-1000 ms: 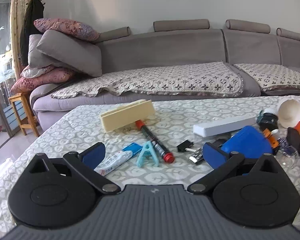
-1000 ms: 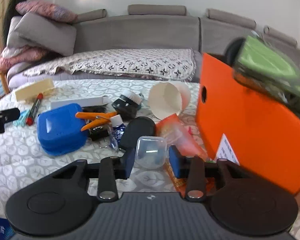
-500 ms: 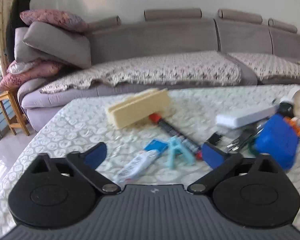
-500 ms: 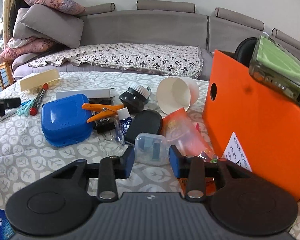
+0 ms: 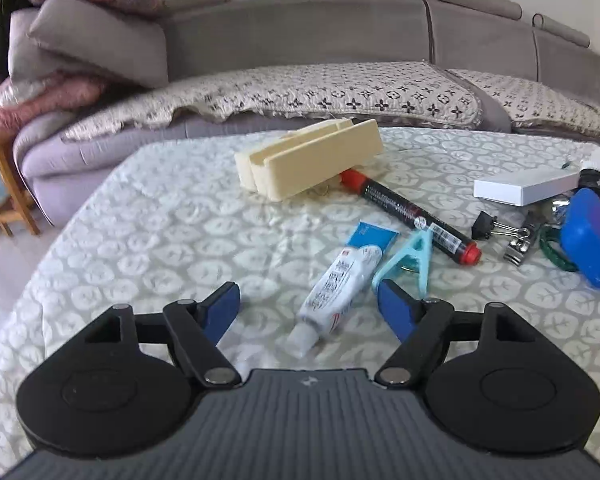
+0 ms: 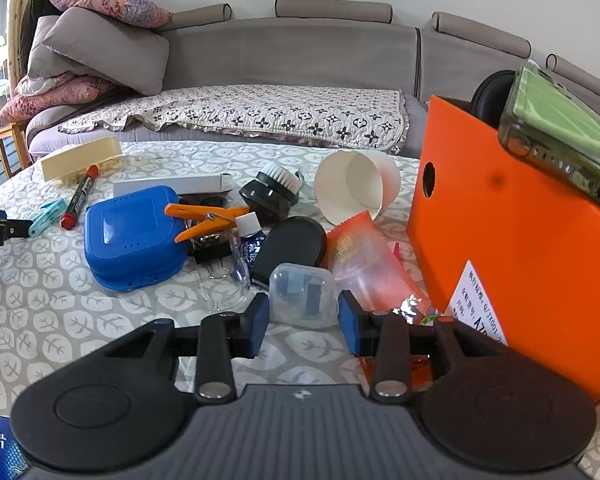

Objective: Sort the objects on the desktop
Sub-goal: 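Grasp the white toothpaste tube with the left gripper while the right gripper grasps the small clear box, then carry the toothpaste tube and clear box over the orange cardboard box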

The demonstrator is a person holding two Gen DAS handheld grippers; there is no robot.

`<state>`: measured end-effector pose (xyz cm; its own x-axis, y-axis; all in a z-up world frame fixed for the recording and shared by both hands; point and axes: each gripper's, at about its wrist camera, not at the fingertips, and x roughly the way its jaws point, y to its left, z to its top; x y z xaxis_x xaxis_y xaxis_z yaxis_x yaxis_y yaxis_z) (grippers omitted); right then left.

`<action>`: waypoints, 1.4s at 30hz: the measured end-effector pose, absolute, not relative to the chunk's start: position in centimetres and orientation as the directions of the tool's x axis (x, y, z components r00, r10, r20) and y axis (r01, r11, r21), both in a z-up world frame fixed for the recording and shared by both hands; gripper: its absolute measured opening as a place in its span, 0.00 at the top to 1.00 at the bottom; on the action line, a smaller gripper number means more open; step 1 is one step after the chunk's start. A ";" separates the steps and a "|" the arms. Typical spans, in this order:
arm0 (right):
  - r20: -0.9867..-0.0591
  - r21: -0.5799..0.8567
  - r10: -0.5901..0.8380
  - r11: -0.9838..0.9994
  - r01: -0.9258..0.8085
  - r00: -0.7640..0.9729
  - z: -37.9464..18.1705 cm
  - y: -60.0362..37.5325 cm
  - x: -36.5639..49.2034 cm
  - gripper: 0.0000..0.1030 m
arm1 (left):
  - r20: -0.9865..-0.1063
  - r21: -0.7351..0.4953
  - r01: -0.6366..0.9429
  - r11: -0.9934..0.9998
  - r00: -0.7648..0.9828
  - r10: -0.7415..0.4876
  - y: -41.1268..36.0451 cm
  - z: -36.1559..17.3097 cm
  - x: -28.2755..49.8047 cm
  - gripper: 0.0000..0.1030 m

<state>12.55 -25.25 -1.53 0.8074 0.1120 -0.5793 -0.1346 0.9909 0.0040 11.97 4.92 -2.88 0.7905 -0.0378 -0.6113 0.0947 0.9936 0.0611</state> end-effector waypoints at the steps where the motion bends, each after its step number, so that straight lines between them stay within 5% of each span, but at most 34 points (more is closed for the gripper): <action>1: -0.580 0.006 0.113 0.991 -0.134 0.807 -1.5 -25.3 12.6 0.65 | -0.613 0.069 0.123 0.990 0.788 -0.056 5.2 -2.8 11.8 0.26; 11: -0.584 -0.006 0.103 0.991 -0.131 0.805 -1.6 -25.2 12.6 0.66 | -0.610 0.052 0.143 0.988 0.788 -0.082 6.3 -3.2 12.2 0.28; 15: -0.588 -0.011 0.099 0.991 -0.130 0.803 -1.6 -25.1 12.7 0.66 | -0.602 0.033 0.195 0.980 0.787 -0.136 5.5 -3.2 12.5 0.71; 17: -0.590 -0.013 0.097 0.991 -0.130 0.802 -1.6 -25.0 12.8 0.67 | -0.603 0.030 0.190 0.981 0.787 -0.134 5.3 -3.2 12.5 0.79; 42: -0.509 0.006 0.126 0.990 -0.143 0.851 2.3 -24.2 8.8 0.67 | -0.576 0.023 0.146 0.989 0.811 -0.106 3.0 0.8 9.2 0.80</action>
<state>8.80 -24.21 2.35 0.8513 0.1257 -0.5093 -0.1428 0.9897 0.0055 9.22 2.99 0.76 0.8106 -0.1062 -0.5759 0.1460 0.9890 0.0231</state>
